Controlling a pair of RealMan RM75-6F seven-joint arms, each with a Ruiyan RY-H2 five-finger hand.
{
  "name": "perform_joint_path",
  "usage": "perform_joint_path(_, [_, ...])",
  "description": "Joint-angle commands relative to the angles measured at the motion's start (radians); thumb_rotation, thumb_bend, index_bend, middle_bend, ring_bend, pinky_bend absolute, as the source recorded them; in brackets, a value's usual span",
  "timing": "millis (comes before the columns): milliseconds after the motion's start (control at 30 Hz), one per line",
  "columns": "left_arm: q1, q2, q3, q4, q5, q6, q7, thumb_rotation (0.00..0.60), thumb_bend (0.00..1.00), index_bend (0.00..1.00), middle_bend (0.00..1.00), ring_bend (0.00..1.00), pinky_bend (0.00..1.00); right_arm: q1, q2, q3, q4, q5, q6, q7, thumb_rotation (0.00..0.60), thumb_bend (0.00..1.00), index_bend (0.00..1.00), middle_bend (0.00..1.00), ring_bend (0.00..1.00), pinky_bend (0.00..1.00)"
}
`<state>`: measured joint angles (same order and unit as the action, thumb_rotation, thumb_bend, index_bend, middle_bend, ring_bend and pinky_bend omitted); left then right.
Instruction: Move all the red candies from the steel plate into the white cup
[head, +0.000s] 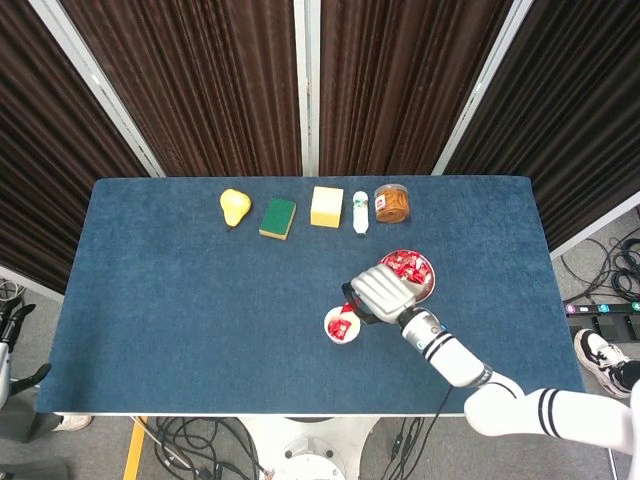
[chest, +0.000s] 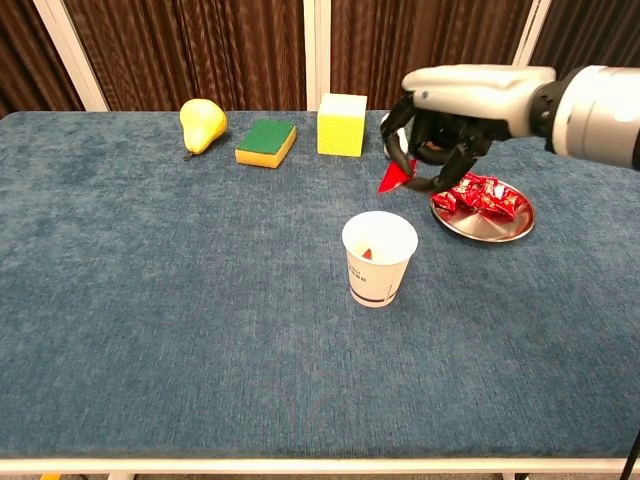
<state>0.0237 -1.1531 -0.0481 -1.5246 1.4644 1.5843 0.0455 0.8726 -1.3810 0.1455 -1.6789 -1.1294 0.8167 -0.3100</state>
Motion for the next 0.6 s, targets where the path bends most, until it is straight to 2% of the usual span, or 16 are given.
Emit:
perform_joint_path(33, [0.001,-0.001,0.001,0.003,0.000,0.001,-0.002,0.600,0.00,0.22,0.21,0.21,0.20,0.018,-0.032,-0.006,0.020,0.019,-0.019,-0.020,0.600,0.33,0.63,0.87,0.90,1.00])
perform_joint_path(333, [0.004,-0.008,0.002,0.017,-0.009,-0.007,-0.012,0.600,0.00,0.22,0.21,0.21,0.20,0.034,-0.071,-0.024,0.041,0.040,-0.035,-0.035,0.600,0.33,0.61,0.87,0.90,1.00])
perform_joint_path(600, [-0.002,-0.009,0.000,0.016,-0.005,-0.012,-0.009,0.600,0.00,0.22,0.21,0.21,0.20,0.032,-0.060,-0.036,0.030,0.029,-0.030,-0.036,0.600,0.30,0.46,0.87,0.90,1.00])
